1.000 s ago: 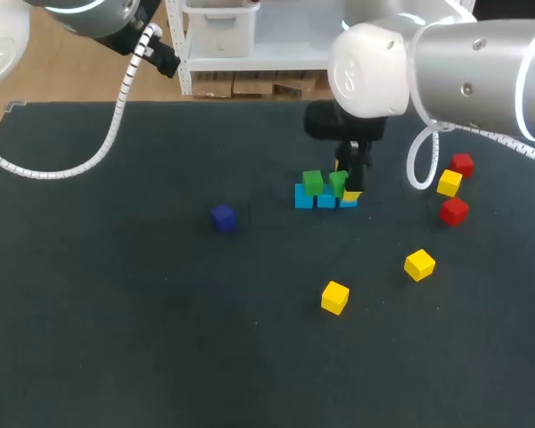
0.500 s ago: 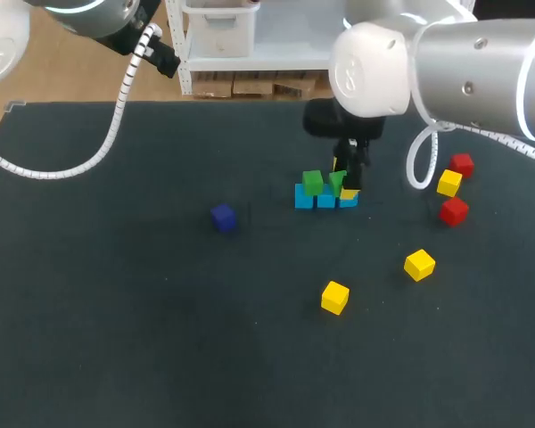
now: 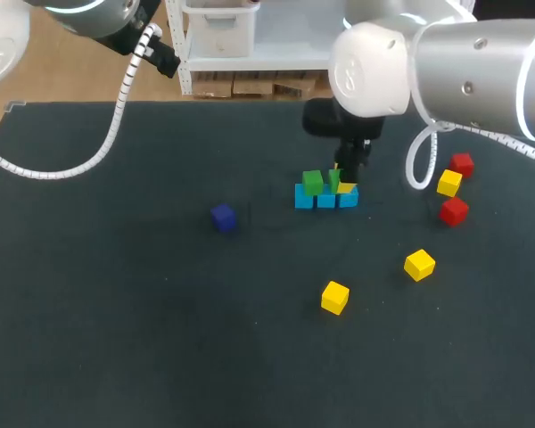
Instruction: Place the blue cubes, place green cubes on the blue cubes, place the yellow cubes on the green cubes, then place the red cubes on the yellow cubes, and place purple cube on the red cubes.
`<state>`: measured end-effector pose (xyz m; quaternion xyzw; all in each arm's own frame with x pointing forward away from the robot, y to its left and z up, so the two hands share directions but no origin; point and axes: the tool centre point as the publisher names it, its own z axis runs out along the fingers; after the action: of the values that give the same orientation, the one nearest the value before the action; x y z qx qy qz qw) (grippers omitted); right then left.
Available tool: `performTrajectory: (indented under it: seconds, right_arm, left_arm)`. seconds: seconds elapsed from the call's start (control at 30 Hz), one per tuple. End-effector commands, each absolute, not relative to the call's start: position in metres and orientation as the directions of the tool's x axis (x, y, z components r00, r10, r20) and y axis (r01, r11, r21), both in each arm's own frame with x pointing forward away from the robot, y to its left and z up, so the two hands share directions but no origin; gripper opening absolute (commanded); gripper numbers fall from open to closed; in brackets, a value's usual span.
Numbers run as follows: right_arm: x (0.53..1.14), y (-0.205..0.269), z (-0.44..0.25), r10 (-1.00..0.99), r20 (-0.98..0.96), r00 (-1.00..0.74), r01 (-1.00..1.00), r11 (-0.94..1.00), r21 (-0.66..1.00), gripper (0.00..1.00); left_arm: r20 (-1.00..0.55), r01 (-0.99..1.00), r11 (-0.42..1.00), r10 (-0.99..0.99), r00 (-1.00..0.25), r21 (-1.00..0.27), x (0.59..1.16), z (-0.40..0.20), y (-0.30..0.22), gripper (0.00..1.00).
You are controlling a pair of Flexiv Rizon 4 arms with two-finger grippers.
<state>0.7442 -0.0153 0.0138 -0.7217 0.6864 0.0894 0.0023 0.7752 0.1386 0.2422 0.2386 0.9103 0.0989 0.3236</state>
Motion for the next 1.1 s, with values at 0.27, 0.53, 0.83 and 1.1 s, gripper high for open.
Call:
performTrajectory:
  seconds: [0.27, 0.53, 0.83, 1.1]
  right_arm:
    - [0.7422, -0.015, 0.0159, -0.99, -0.128, 0.051, -0.991, -0.066, 0.114, 0.44]
    - [0.7397, -0.0164, 0.0151, -0.991, -0.125, 0.051, -0.991, -0.065, 0.117, 0.44]
    - [0.7395, -0.015, 0.0205, -0.99, -0.126, 0.063, -0.992, -0.076, 0.098, 0.65]
    - [0.7399, -0.0146, 0.02, -0.99, -0.126, 0.059, -0.992, -0.072, 0.099, 0.69]
  left_arm:
    - [-0.542, 0.372, 0.866, 0.499, -0.676, 0.334, 0.775, 0.2422, 0.1392, 1.0]
    - [-0.542, 0.372, 0.866, 0.499, -0.676, 0.334, 0.775, 0.2422, 0.1392, 1.0]
    - [-0.542, 0.372, 0.866, 0.499, -0.676, 0.334, 0.775, 0.2422, 0.1392, 1.0]
    - [-0.542, 0.372, 0.866, 0.499, -0.676, 0.334, 0.775, 0.2422, 0.1392, 1.0]
